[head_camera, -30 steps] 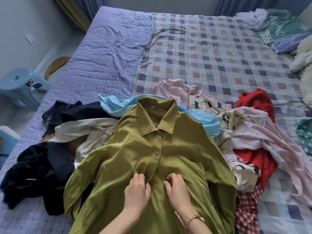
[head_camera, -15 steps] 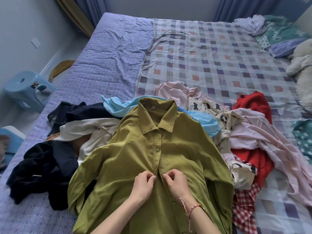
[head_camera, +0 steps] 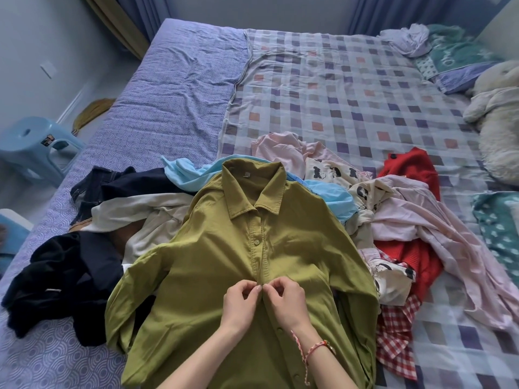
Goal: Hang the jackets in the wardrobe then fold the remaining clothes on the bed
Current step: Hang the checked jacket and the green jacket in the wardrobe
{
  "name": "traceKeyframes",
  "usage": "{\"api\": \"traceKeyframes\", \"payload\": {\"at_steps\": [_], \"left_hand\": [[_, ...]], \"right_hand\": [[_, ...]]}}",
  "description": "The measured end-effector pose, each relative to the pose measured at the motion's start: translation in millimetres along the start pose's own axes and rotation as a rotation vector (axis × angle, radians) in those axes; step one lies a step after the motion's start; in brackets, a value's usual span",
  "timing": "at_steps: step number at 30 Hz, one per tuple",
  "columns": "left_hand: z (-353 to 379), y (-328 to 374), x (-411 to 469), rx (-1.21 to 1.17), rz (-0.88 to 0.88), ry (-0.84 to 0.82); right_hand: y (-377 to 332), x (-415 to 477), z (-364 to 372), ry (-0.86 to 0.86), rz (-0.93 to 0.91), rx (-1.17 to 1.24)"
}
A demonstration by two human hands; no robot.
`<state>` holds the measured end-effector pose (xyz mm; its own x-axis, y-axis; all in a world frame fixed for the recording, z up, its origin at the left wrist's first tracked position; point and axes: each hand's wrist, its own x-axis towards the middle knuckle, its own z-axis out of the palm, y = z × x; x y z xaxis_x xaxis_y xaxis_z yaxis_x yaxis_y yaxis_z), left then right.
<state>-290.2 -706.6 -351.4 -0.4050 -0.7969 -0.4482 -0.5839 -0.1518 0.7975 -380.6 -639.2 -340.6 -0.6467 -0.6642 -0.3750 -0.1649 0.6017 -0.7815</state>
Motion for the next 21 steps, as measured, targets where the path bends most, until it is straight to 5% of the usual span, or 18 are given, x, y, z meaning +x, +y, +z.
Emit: {"api": "traceKeyframes", "payload": {"at_steps": [11,15,21], "left_hand": [[-18,7,7,-0.359,-0.218,-0.272],[-15,5,11,-0.265,-0.126,-0.251],[-11,-1,13,0.162,0.253,-0.089]], "right_hand": [[10,13,1,-0.141,0.046,0.123],[14,15,0,-0.208,0.103,0.222],[9,10,14,-0.095,0.246,0.399]]}}
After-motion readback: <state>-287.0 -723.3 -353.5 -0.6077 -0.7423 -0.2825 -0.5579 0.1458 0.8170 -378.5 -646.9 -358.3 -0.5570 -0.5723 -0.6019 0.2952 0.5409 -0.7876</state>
